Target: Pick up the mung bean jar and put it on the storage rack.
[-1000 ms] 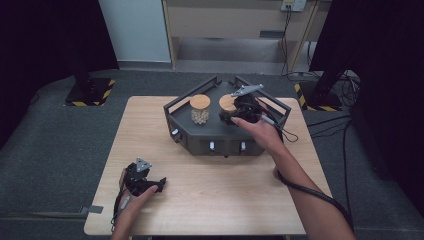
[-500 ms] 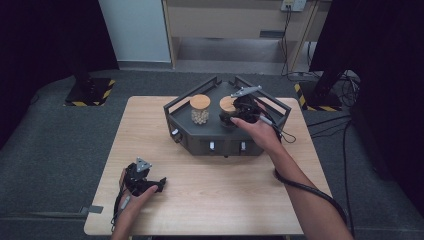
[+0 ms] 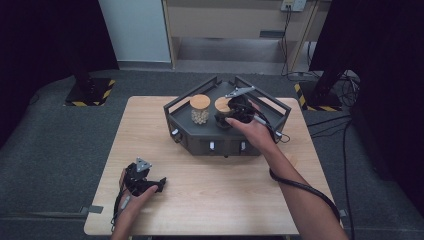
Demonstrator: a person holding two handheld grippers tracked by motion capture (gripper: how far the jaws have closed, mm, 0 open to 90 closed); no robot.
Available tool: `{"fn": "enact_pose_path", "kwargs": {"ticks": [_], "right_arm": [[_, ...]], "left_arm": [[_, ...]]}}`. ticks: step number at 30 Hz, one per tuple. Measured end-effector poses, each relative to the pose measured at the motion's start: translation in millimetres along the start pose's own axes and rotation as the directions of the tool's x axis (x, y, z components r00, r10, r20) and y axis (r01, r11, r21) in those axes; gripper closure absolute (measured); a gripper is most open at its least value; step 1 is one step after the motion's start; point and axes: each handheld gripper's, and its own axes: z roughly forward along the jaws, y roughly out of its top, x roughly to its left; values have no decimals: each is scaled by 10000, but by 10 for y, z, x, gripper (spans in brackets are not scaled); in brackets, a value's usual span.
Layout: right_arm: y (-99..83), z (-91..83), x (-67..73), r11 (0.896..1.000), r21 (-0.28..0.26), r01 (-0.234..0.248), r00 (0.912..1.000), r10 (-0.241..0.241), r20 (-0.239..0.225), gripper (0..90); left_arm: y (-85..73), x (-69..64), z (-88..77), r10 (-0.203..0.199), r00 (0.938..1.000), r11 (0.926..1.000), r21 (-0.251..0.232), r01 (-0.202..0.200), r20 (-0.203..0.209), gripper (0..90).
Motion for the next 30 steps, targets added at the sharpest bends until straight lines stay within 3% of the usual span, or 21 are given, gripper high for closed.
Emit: {"fn": "enact_pose_path", "kwargs": {"ticks": [30], "right_arm": [[-47,76,27,10000,62,41,10000,-41,14,256]], "left_arm": [[0,-1,0,-1,10000,10000,0,1,-4,0]]}}
